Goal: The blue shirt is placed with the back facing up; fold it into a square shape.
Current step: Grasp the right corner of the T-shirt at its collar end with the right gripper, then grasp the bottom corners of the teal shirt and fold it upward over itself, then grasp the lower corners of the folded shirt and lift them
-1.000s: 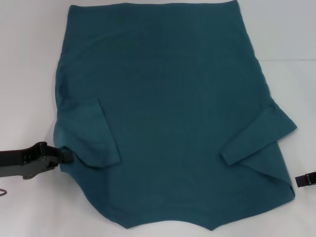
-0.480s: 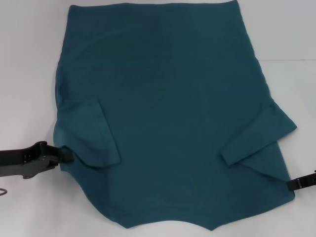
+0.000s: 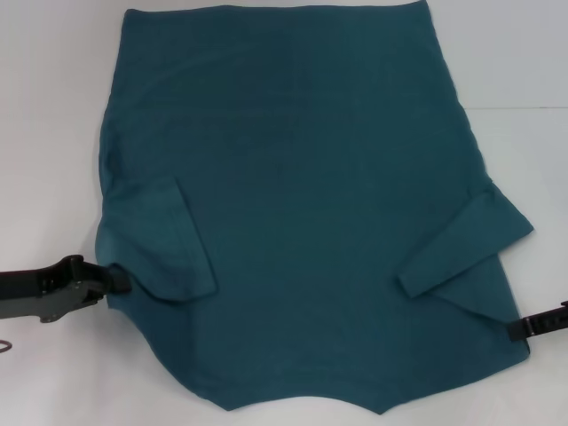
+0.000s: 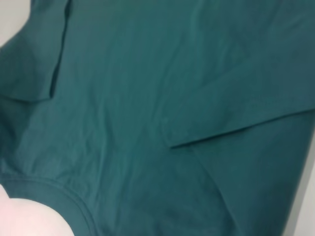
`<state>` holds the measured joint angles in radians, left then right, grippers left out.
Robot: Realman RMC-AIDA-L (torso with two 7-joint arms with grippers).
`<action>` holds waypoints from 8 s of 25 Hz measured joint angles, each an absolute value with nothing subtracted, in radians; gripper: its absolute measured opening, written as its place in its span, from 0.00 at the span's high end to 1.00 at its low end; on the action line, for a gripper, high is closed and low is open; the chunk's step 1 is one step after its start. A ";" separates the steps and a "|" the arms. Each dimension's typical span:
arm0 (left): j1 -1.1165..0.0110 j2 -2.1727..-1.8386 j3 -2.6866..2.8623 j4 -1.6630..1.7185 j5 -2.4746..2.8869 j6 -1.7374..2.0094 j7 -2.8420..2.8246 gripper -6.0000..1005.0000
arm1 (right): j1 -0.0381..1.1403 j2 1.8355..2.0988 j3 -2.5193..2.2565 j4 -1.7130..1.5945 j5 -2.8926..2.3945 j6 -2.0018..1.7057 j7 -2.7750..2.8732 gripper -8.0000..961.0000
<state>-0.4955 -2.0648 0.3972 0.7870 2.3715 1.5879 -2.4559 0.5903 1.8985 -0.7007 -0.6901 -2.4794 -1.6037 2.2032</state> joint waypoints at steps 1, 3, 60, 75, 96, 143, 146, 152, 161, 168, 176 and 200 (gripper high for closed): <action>-0.495 -2.065 0.397 0.787 2.372 1.588 -2.456 0.96 | 0.591 1.899 -0.701 -0.690 -2.482 -1.603 2.203 0.37; -0.494 -2.066 0.397 0.787 2.372 1.588 -2.456 0.96 | 0.591 1.899 -0.702 -0.690 -2.484 -1.602 2.201 0.31; -0.498 -2.063 0.393 0.763 2.358 1.569 -2.456 0.94 | 0.638 1.959 -0.726 -0.677 -2.544 -1.557 2.237 0.82; -0.482 -2.045 0.374 0.798 2.355 1.718 -2.423 0.94 | 0.615 1.927 -0.599 -0.753 -2.541 -1.758 2.234 0.97; -0.516 -2.027 0.374 0.831 2.532 1.882 -2.392 0.93 | 0.597 1.901 -0.522 -0.757 -2.532 -1.791 2.267 0.94; -0.899 -2.040 0.526 0.637 2.476 0.928 -2.544 0.92 | 0.819 1.996 -0.656 -0.670 -2.381 -0.773 2.396 0.87; -0.908 -2.049 0.528 0.625 2.476 0.880 -2.520 0.92 | 0.819 2.015 -0.665 -0.652 -2.381 -0.694 2.363 0.87; -0.917 -2.069 0.576 0.604 2.475 0.749 -2.522 0.92 | 0.849 2.022 -0.735 -0.613 -2.381 -0.581 2.349 0.86; -0.915 -2.074 0.580 0.604 2.481 0.698 -2.542 0.91 | 0.908 2.017 -0.785 -0.581 -2.386 -0.519 2.349 0.85; -0.909 -2.080 0.580 0.604 2.477 0.685 -2.542 0.91 | 0.935 2.013 -0.843 -0.532 -2.387 -0.466 2.349 0.84; -0.914 -2.087 0.580 0.599 2.477 0.682 -2.528 0.91 | 0.941 2.010 -0.876 -0.528 -2.389 -0.481 2.348 0.83; -0.690 -2.100 0.575 0.798 2.152 1.000 -2.532 0.42 | 0.652 1.962 -0.696 -0.742 -2.026 -1.160 2.330 0.32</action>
